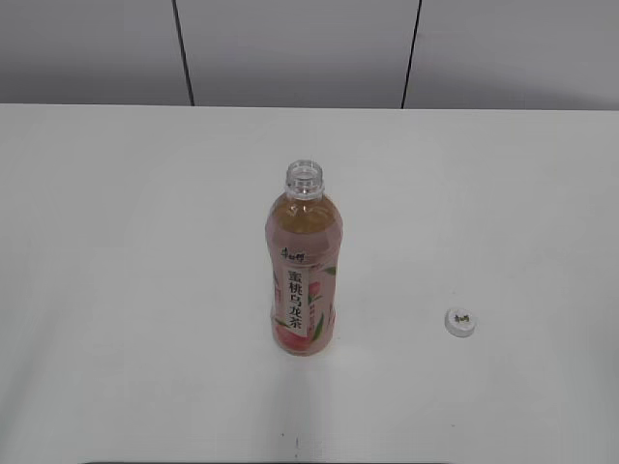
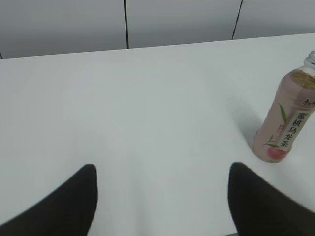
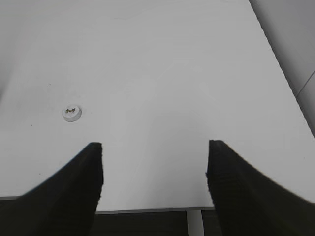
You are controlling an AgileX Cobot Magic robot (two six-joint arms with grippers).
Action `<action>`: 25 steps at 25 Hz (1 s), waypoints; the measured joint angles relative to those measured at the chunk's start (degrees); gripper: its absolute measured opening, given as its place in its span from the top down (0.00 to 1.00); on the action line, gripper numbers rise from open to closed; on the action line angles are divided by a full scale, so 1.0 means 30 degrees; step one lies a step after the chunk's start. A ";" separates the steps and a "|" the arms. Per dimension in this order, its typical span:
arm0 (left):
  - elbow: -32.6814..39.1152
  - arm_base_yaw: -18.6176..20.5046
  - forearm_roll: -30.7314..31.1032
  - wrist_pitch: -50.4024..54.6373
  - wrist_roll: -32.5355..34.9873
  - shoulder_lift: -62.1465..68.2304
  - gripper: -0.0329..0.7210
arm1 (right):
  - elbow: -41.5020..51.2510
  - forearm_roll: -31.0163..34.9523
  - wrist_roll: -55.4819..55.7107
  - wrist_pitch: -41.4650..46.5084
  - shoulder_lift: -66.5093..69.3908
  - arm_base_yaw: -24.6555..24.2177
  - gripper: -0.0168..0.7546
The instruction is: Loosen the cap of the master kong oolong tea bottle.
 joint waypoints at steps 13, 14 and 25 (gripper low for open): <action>0.0000 0.0418 0.0000 0.0000 0.0000 0.0000 0.31 | 0.0000 0.0000 0.0020 0.0000 0.0000 0.0000 0.33; 0.0000 0.0418 0.0000 0.0000 0.0000 0.0000 0.31 | 0.0000 0.0000 0.0020 0.0000 0.0000 0.0000 0.33; 0.0000 0.0438 0.0000 0.0000 0.0000 0.0000 0.34 | 0.0000 0.0000 0.0020 0.0000 0.0000 0.0000 0.33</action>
